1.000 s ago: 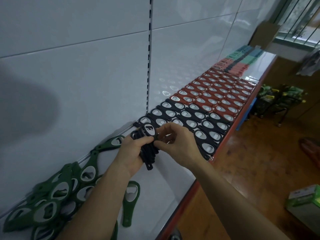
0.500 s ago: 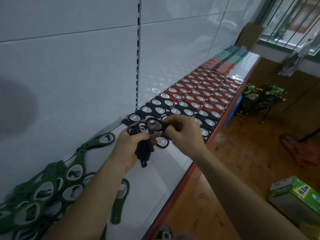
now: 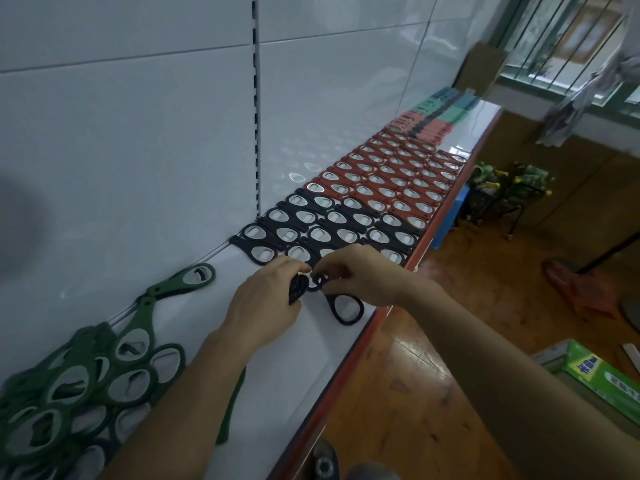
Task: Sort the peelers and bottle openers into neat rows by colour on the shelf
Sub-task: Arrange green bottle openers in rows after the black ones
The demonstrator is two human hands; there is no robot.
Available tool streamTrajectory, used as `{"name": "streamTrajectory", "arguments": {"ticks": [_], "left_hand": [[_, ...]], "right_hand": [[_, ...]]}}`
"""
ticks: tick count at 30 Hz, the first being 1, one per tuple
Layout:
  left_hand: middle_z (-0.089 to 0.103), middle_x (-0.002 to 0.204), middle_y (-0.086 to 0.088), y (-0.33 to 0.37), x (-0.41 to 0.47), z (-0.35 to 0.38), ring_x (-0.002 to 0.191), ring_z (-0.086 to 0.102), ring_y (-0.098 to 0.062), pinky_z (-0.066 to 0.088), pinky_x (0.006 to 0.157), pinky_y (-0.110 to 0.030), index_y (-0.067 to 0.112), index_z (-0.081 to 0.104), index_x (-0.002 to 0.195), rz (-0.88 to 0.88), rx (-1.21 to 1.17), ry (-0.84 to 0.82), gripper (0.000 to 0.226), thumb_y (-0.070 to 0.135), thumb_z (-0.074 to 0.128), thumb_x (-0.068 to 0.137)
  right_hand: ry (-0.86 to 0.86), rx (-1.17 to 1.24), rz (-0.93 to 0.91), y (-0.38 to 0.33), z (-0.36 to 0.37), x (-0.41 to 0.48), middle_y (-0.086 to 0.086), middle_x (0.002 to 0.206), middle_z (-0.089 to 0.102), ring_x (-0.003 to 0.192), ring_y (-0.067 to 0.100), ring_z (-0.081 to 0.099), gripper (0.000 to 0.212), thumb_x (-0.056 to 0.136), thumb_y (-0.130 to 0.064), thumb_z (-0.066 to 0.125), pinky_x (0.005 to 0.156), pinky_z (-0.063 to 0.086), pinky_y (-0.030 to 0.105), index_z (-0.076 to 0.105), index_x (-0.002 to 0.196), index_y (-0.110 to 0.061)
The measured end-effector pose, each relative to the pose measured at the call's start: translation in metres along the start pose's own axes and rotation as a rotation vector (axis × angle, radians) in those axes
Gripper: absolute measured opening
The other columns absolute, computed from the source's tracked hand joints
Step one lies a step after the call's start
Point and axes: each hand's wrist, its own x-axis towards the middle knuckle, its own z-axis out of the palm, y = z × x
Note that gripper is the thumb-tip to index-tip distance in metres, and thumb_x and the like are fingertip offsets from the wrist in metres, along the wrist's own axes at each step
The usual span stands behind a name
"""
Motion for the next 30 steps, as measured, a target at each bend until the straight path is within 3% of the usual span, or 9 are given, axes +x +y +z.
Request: {"name": "streamTrajectory", "arguments": {"ticks": [5, 9, 12, 16, 30], "left_hand": [[0.049, 0.130, 0.010, -0.001, 0.002, -0.001, 0.107, 0.061, -0.023, 0.053, 0.084, -0.039, 0.033, 0.058, 0.133, -0.030, 0.043, -0.032, 0.049, 0.015, 0.065, 0.088], [0.048, 0.127, 0.010, -0.003, 0.005, 0.000, 0.106, 0.061, -0.022, 0.053, 0.084, -0.036, 0.036, 0.059, 0.135, -0.036, 0.062, -0.048, 0.050, 0.018, 0.065, 0.088], [0.046, 0.128, 0.010, -0.003, 0.006, 0.000, 0.106, 0.061, -0.021, 0.052, 0.084, -0.034, 0.038, 0.058, 0.136, -0.042, 0.082, -0.072, 0.052, 0.020, 0.065, 0.088], [0.043, 0.128, 0.010, -0.002, 0.006, 0.000, 0.104, 0.061, -0.020, 0.052, 0.083, -0.032, 0.039, 0.058, 0.135, -0.039, 0.114, -0.098, 0.050, 0.022, 0.066, 0.088], [0.043, 0.127, 0.010, 0.000, 0.004, -0.002, 0.100, 0.060, -0.020, 0.049, 0.080, -0.029, 0.036, 0.061, 0.127, -0.041, 0.100, -0.112, 0.044, 0.022, 0.067, 0.086]], "right_hand": [[0.113, -0.121, 0.006, 0.001, 0.009, -0.012, -0.008, 0.105, 0.062, 0.082, 0.004, 0.055, 0.036, 0.088, -0.034, 0.077, 0.076, 0.051, 0.027, 0.068, 0.123, -0.028], [-0.016, -0.159, -0.009, 0.002, 0.015, -0.030, -0.011, 0.105, 0.057, 0.086, 0.003, 0.052, 0.038, 0.082, -0.042, 0.080, 0.073, 0.047, 0.019, 0.069, 0.116, -0.031], [-0.002, -0.177, -0.004, 0.005, 0.017, -0.038, -0.013, 0.105, 0.054, 0.085, -0.001, 0.050, 0.036, 0.084, -0.035, 0.078, 0.069, 0.038, 0.012, 0.068, 0.119, -0.031], [-0.013, -0.148, 0.027, 0.009, 0.014, -0.044, -0.017, 0.103, 0.054, 0.086, -0.003, 0.052, 0.034, 0.086, -0.029, 0.075, 0.068, 0.040, 0.010, 0.070, 0.119, -0.033], [-0.005, -0.110, 0.036, 0.012, 0.006, -0.043, -0.013, 0.108, 0.063, 0.092, 0.003, 0.060, 0.035, 0.089, -0.022, 0.077, 0.080, 0.056, 0.022, 0.069, 0.122, -0.028]]}}
